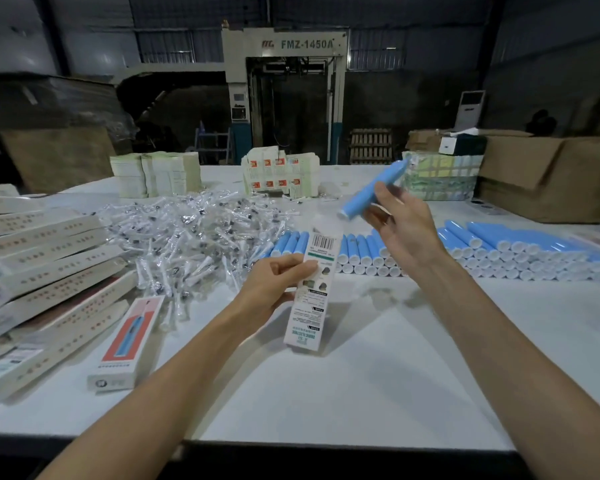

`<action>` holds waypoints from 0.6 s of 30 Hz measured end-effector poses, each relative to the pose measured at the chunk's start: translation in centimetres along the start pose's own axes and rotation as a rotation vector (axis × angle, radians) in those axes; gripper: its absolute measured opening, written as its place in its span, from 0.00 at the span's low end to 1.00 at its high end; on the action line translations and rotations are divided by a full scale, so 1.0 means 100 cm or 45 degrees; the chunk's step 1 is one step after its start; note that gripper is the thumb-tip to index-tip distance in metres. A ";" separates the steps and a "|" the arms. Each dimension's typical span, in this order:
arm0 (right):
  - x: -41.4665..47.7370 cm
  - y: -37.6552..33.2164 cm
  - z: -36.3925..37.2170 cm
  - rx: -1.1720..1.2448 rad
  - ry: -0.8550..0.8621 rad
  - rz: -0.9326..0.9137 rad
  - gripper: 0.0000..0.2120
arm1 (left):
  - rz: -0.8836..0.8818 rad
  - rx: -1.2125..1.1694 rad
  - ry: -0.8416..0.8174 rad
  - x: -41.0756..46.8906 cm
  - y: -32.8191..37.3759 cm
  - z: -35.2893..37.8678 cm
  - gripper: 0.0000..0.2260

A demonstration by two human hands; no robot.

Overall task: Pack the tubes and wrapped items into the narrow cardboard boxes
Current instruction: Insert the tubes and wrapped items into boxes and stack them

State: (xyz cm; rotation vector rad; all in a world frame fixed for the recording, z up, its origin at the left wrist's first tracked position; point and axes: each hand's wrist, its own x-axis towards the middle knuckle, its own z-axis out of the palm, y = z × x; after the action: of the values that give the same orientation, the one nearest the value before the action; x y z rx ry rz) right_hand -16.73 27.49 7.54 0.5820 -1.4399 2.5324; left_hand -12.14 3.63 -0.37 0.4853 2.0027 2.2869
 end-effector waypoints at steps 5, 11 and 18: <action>0.003 -0.004 0.025 -0.243 0.077 -0.045 0.15 | 0.019 0.015 -0.033 -0.001 0.002 0.003 0.14; 0.003 -0.004 0.013 -0.831 0.115 -0.028 0.17 | 0.023 0.035 -0.040 -0.002 0.000 0.006 0.18; 0.004 -0.009 0.013 -1.128 -0.241 0.292 0.09 | 0.055 0.078 -0.044 -0.004 -0.002 0.008 0.15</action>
State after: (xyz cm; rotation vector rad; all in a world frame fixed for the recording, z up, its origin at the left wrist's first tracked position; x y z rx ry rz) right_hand -16.46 26.80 9.05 0.5020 -2.5513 1.6851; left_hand -11.60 4.34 -0.58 0.5740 2.0713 2.2310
